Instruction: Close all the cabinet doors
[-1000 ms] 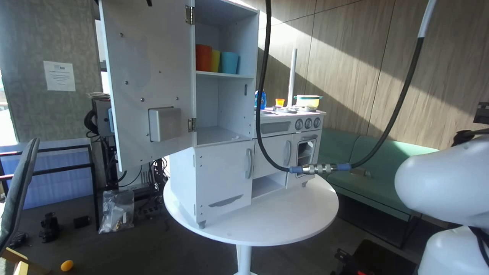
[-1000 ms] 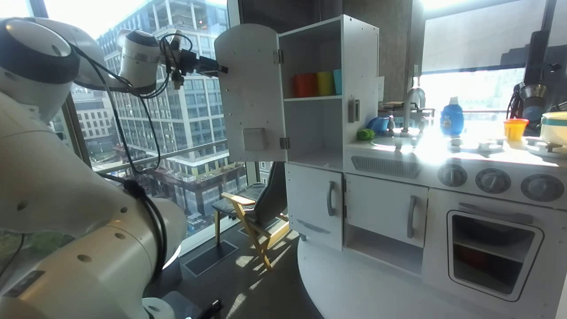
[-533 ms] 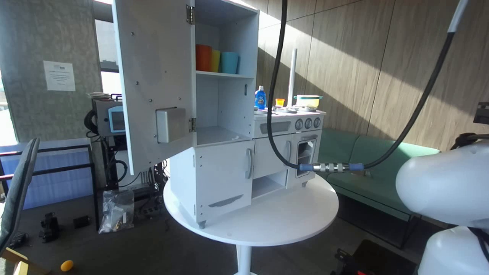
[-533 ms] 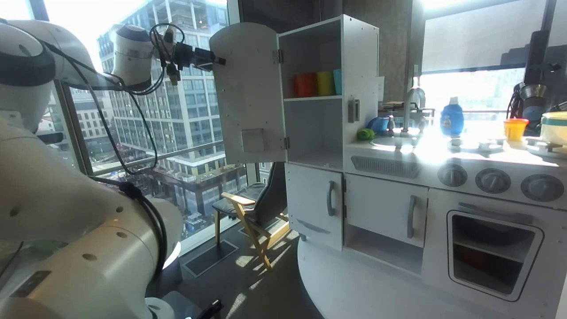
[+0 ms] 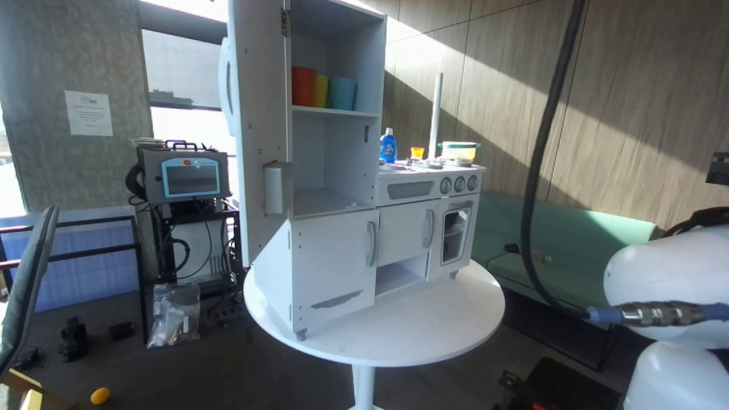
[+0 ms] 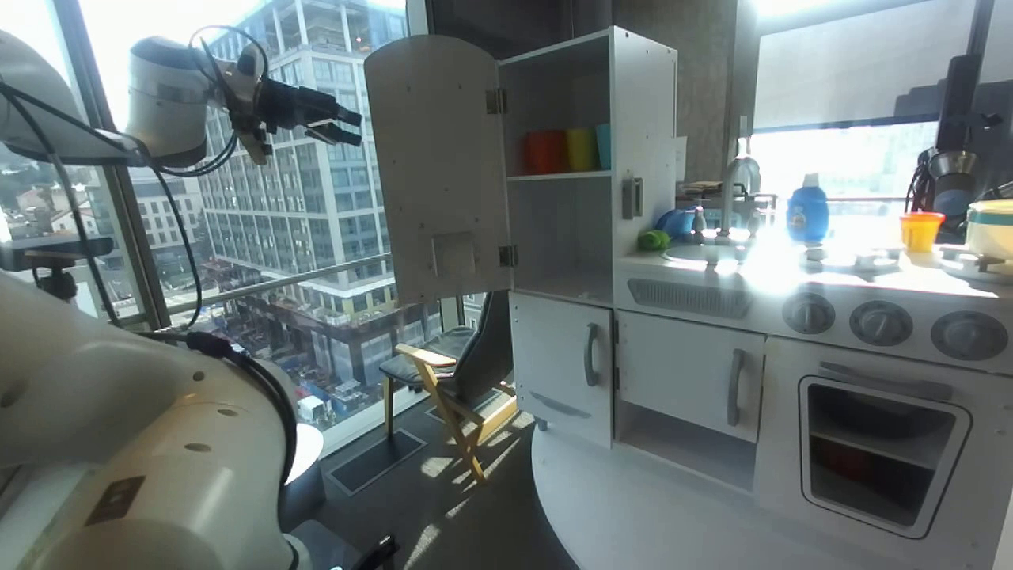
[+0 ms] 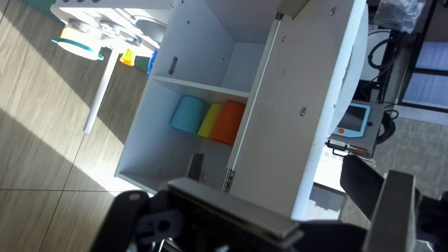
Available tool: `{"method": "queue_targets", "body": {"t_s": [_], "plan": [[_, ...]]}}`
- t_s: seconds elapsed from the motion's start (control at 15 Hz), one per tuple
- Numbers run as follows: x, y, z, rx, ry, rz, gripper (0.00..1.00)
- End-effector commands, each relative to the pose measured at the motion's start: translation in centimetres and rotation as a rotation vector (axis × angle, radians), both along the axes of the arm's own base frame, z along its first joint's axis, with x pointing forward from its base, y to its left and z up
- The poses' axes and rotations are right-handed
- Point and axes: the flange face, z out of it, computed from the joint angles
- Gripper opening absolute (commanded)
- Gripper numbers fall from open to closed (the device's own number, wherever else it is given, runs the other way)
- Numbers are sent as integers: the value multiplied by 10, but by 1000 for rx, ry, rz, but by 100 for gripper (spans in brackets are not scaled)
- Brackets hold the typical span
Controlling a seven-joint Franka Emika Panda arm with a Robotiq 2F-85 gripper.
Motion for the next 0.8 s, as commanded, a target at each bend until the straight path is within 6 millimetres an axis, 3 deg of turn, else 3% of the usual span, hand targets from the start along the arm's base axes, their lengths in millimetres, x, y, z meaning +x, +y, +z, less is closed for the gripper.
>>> {"method": "queue_targets", "body": {"t_s": [0.0,0.13,0.53,0.73], "plan": [[-18,-33,-3,-22,7,-58,100],[-21,-42,-6,7,10,-56,100],[-41,-25,-8,43,21,45,100],[-34,-20,-9,45,-16,66,100]]}}
